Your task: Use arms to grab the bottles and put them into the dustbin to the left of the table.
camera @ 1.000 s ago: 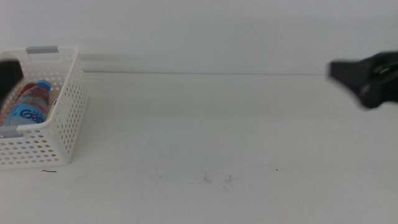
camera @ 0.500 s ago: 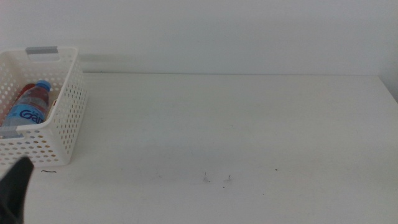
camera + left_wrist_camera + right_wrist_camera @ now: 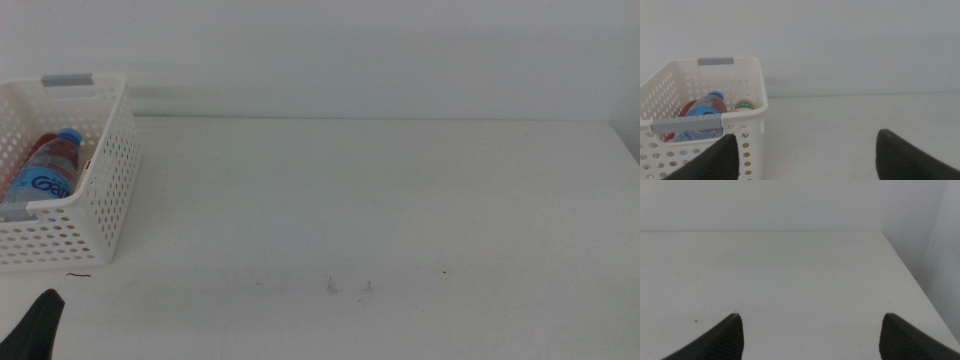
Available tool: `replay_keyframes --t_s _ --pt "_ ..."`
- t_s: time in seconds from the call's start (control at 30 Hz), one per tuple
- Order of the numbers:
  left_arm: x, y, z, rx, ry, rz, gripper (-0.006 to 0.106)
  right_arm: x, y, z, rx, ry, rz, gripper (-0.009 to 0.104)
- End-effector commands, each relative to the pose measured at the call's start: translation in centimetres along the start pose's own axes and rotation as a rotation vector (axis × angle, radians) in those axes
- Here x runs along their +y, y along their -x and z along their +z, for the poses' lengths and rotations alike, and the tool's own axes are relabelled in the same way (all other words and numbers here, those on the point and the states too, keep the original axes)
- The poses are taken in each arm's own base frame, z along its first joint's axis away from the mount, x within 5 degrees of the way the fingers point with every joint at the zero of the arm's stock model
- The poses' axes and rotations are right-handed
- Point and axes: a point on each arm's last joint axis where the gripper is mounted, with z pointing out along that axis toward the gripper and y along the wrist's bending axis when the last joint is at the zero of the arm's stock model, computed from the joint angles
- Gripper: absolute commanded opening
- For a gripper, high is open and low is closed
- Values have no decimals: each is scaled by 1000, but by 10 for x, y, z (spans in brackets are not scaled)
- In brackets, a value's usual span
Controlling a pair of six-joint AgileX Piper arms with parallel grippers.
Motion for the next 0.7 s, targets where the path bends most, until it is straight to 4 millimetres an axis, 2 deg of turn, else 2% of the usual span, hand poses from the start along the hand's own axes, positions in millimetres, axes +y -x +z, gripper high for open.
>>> replay_keyframes --t_s 0.0,0.2,0.67 --pt "0 1 0 -18 -8 -5 94 -1 0 0 -5 -8 -19 88" --pt "0 1 0 -19 -1 60 94 -1 0 0 -5 -8 -19 88" --pt "2 2 0 -20 34 76 94 -1 0 0 -5 -8 -19 88"
